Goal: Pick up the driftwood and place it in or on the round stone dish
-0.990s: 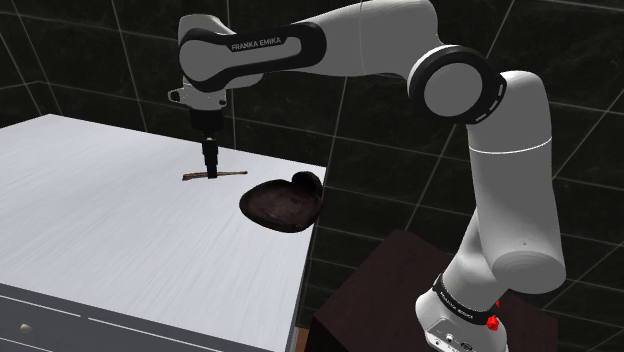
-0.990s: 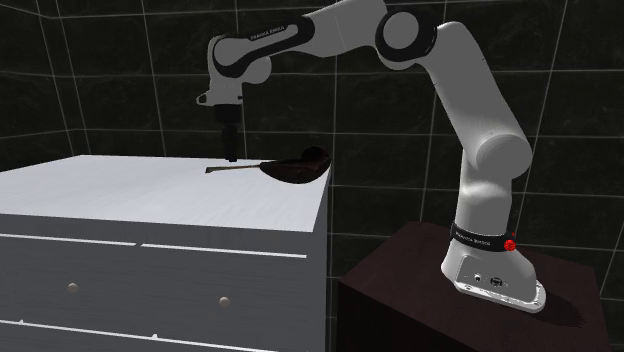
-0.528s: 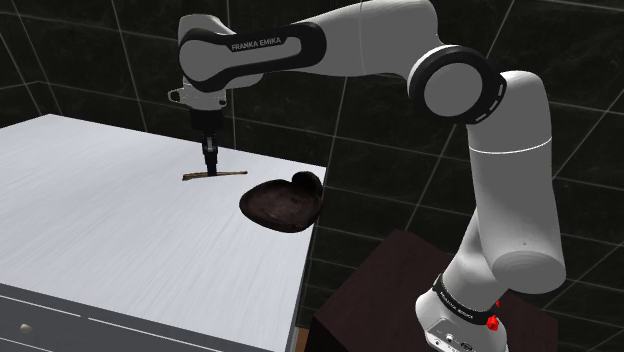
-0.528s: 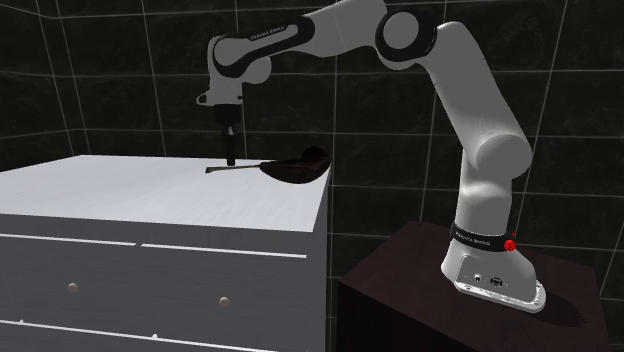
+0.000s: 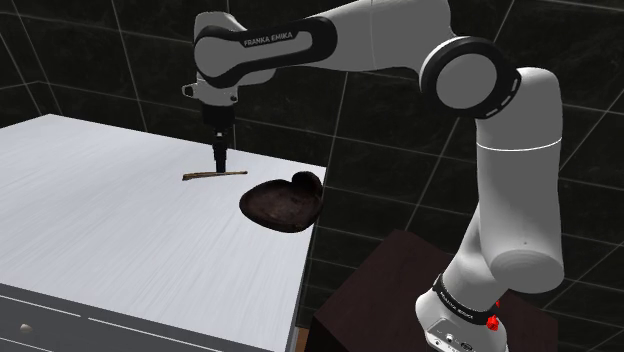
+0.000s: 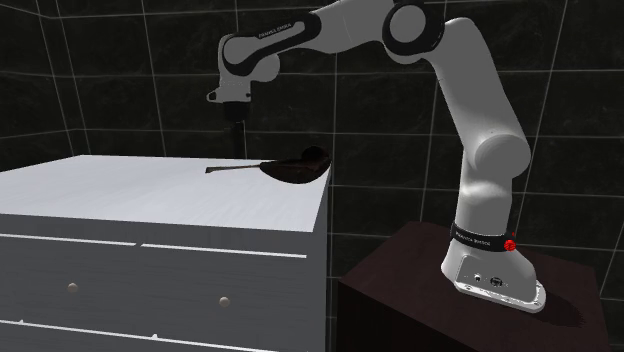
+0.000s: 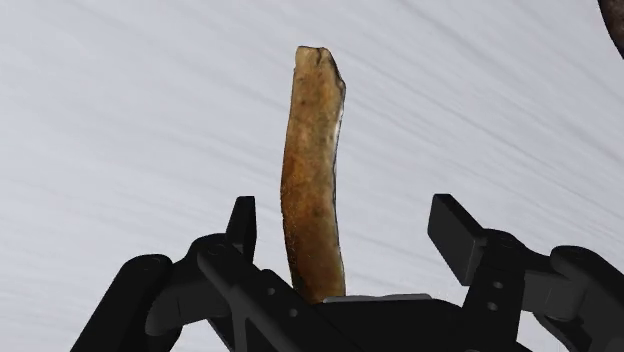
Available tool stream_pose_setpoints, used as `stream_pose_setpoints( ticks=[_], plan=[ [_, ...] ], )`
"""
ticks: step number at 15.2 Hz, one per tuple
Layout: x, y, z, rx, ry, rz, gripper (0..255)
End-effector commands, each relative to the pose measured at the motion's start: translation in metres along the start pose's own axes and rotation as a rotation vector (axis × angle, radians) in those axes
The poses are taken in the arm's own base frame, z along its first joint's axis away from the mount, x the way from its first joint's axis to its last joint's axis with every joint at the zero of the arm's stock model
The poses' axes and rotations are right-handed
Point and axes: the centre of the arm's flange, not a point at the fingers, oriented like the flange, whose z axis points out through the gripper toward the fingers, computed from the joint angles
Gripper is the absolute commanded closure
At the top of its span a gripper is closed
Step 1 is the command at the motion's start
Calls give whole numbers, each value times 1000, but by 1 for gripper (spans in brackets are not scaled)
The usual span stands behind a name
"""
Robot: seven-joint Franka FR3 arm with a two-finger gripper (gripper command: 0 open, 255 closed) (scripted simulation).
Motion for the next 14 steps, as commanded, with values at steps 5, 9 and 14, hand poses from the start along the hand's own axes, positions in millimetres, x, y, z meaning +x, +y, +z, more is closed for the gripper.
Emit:
stream_pose_setpoints(
  ticks=[5, 9, 14],
  plan=[
    [-29, 9, 5, -19, 23, 74, 0],
    [-28, 10, 26, -19, 23, 74, 0],
    [-28, 10, 29, -19, 23, 74, 0]
  ],
)
